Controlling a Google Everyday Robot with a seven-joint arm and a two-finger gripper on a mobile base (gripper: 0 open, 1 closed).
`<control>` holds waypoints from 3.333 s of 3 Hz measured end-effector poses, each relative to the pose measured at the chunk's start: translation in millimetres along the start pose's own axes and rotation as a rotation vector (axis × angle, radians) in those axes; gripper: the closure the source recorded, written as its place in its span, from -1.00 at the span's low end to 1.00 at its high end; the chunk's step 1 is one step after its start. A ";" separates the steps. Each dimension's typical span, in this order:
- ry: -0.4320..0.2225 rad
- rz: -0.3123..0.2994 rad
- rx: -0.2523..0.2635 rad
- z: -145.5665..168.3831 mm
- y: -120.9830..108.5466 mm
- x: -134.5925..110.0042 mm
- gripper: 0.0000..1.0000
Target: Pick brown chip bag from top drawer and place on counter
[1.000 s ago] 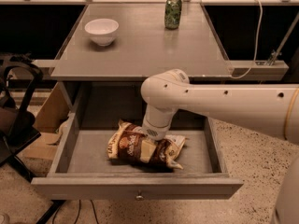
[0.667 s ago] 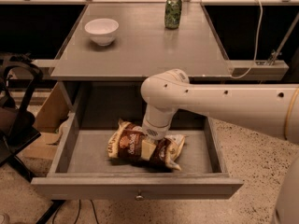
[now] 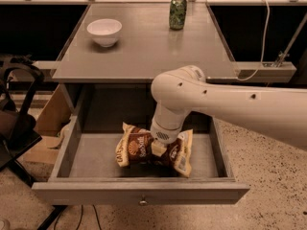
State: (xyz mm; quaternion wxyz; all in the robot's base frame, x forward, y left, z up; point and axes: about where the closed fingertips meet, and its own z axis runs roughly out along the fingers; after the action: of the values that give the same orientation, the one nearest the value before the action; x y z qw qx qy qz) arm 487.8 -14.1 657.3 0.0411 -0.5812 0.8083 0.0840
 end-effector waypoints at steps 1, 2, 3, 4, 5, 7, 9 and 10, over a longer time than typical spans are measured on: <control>-0.034 -0.078 0.051 -76.1 19.0 15.9 1.00; -0.030 -0.174 0.093 -166.0 29.8 25.5 1.00; 0.012 -0.240 0.133 -257.1 23.5 16.0 1.00; -0.004 -0.276 0.194 -314.4 9.9 -9.9 1.00; -0.108 -0.258 0.300 -365.2 -21.5 -40.3 1.00; -0.299 -0.098 0.461 -392.6 -106.4 -71.9 1.00; -0.390 0.010 0.539 -348.3 -181.3 -81.1 1.00; -0.394 0.017 0.581 -328.0 -203.8 -86.7 1.00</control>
Offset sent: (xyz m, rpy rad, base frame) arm -0.0445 -0.0784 0.2872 -0.0361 -0.1561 0.2647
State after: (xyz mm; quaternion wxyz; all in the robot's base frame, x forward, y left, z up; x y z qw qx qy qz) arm 718.8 -56.8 975.8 0.3595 -0.5109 0.7799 -0.0388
